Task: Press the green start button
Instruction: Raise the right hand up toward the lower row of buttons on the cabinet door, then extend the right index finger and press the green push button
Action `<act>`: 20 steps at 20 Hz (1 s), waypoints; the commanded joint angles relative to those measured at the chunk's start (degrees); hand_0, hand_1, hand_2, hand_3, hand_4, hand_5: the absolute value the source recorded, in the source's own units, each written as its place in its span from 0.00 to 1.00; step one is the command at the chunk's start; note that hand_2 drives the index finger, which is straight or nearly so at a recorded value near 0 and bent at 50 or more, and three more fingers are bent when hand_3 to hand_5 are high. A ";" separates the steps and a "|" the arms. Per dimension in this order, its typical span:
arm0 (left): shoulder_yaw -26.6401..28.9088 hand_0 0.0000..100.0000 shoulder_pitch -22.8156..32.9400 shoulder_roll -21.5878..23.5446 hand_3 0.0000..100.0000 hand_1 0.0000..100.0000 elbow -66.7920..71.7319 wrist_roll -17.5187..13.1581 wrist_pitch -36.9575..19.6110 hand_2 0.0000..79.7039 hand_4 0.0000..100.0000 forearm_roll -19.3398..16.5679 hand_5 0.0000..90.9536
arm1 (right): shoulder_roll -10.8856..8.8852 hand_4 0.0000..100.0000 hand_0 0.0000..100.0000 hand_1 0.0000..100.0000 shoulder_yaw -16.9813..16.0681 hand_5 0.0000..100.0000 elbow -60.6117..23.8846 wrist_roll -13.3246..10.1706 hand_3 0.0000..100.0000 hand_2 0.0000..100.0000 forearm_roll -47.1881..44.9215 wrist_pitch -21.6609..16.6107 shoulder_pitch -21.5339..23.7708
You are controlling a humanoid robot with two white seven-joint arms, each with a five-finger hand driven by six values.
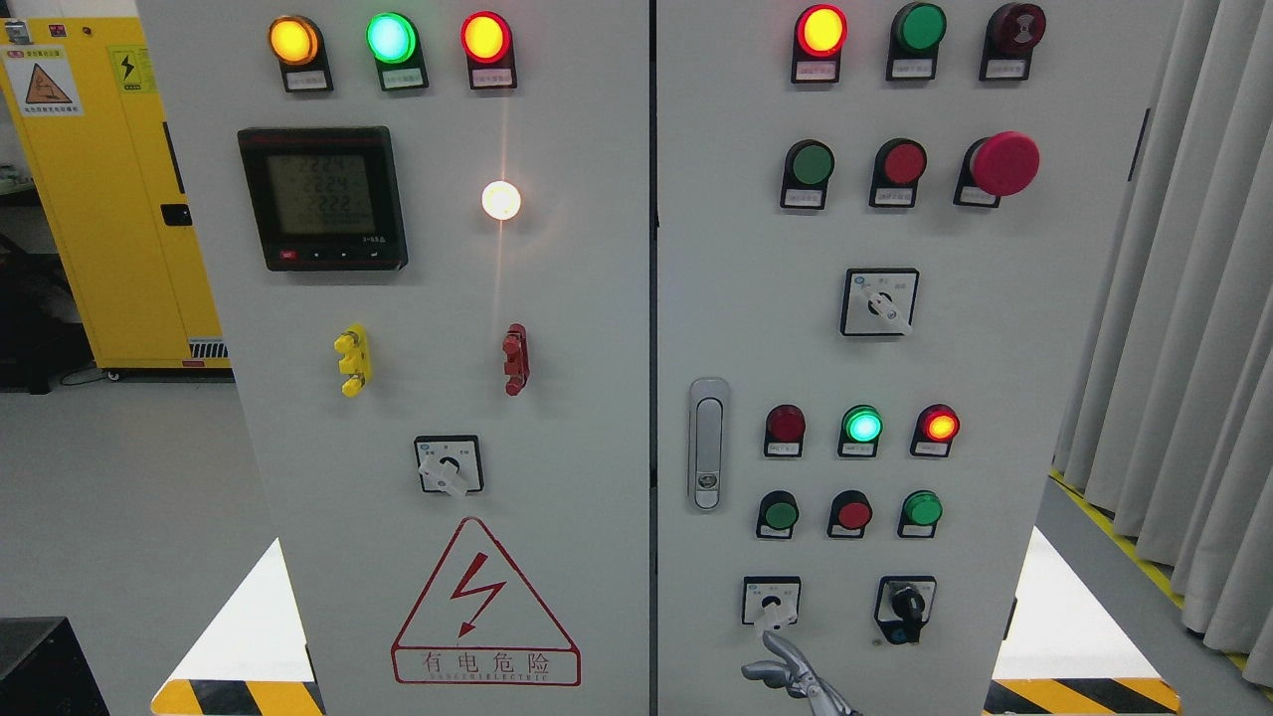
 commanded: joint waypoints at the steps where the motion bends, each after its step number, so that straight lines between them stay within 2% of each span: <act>1: 0.00 0.12 0.00 0.00 0.00 0.56 0.00 0.02 -0.05 0.00 0.00 0.00 0.00 | 1.11 0.95 0.41 0.84 -6.79 0.99 -1.30 -0.29 0.91 0.00 23.77 -0.26 -4.55; 8: 0.00 0.12 0.00 0.00 0.00 0.56 0.00 0.02 -0.05 0.00 0.00 0.00 0.00 | 1.02 0.97 0.45 0.87 -6.79 1.00 -0.34 0.33 0.94 0.02 26.78 0.53 -7.98; 20: 0.00 0.12 0.00 0.00 0.00 0.56 0.00 0.02 -0.05 0.00 0.00 0.00 0.00 | 0.93 0.97 0.50 0.87 -6.79 1.00 7.57 1.03 0.95 0.02 26.96 0.62 -14.31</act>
